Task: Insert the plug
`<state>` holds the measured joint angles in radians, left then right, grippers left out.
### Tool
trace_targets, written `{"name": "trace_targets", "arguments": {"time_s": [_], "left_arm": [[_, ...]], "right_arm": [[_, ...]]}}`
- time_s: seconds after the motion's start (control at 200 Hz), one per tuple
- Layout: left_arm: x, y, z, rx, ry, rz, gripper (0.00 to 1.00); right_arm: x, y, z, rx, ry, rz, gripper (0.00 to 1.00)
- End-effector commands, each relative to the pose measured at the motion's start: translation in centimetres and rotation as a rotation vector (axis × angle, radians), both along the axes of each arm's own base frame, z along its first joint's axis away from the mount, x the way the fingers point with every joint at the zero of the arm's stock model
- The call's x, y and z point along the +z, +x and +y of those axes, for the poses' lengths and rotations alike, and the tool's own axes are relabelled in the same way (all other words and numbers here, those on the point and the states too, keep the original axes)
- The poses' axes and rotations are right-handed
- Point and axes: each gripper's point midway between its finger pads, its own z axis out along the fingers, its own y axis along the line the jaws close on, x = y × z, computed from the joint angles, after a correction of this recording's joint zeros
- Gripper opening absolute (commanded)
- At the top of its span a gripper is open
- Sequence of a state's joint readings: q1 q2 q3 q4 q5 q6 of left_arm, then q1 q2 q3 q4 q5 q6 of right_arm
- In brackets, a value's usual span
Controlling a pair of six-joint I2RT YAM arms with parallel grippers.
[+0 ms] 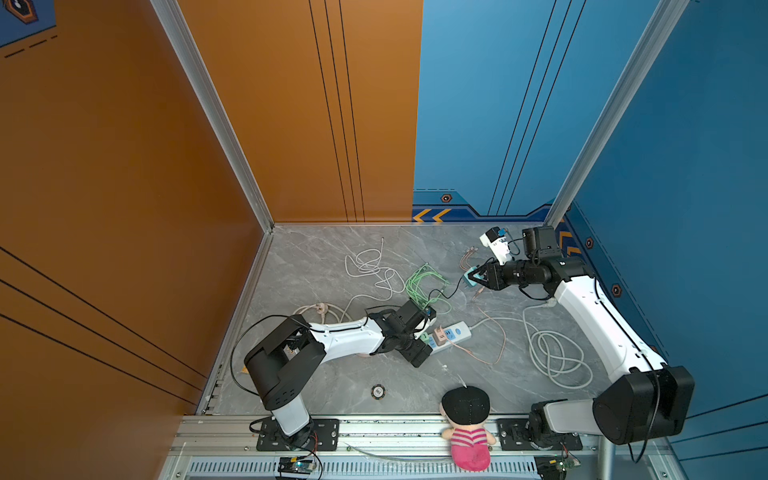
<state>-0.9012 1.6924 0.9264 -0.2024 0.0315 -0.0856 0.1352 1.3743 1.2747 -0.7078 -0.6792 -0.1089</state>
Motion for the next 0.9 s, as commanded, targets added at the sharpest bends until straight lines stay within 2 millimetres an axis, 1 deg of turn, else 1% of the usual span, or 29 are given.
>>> {"name": "trace_targets", "arguments": {"time_s": [0.0, 0.05, 0.18, 0.295, 0.375, 0.435, 0.506, 0.586, 0.691, 0.741, 0.836, 0.896], "left_arm": [[-0.9, 2.3, 2.7, 0.065, 0.169, -0.132, 0.91], [-0.7, 3.0, 3.5, 0.084, 0.202, -0.166, 0.9], [-0.5, 4.1, 4.7, 0.098, 0.237, -0.178, 0.9], [-0.5, 5.6, 6.3, 0.147, 0.266, -0.189, 0.89], [-0.4, 6.2, 6.8, 0.169, 0.259, -0.184, 0.89], [0.1, 6.1, 6.4, 0.16, 0.219, -0.169, 0.89], [0.8, 5.3, 5.4, 0.122, 0.149, -0.144, 0.89], [1.8, 4.5, 4.3, 0.085, 0.073, -0.102, 0.91], [3.8, 3.3, 3.0, 0.043, -0.008, -0.067, 0.94], [4.7, 2.9, 2.5, 0.029, -0.042, -0.051, 0.95], [6.4, 2.3, 2.1, 0.031, -0.089, -0.026, 0.95], [7.6, 1.9, 2.0, 0.028, -0.122, -0.021, 0.95]], "right_arm": [[-0.4, -0.7, -0.5, 0.0, -0.025, 0.01, 0.0], [-0.5, -0.7, -0.5, 0.004, -0.028, 0.013, 0.0], [-1.1, -0.9, -0.3, 0.022, -0.046, 0.029, 0.0], [-2.5, -1.4, 0.3, 0.069, -0.107, 0.037, 0.0], [-3.7, -1.7, 0.9, 0.123, -0.158, 0.033, 0.0], [-4.2, -1.6, 1.4, 0.162, -0.18, 0.023, 0.0], [-4.7, -1.4, 2.0, 0.21, -0.184, 0.016, 0.0], [-5.0, -0.7, 2.7, 0.242, -0.181, 0.017, 0.0], [-5.4, 0.1, 3.9, 0.289, -0.163, 0.021, 0.0], [-5.9, 0.4, 4.3, 0.31, -0.17, 0.022, 0.0], [-7.1, 0.8, 5.0, 0.351, -0.205, 0.021, 0.0], [-7.9, 0.7, 5.4, 0.392, -0.233, 0.007, 0.0]]}}
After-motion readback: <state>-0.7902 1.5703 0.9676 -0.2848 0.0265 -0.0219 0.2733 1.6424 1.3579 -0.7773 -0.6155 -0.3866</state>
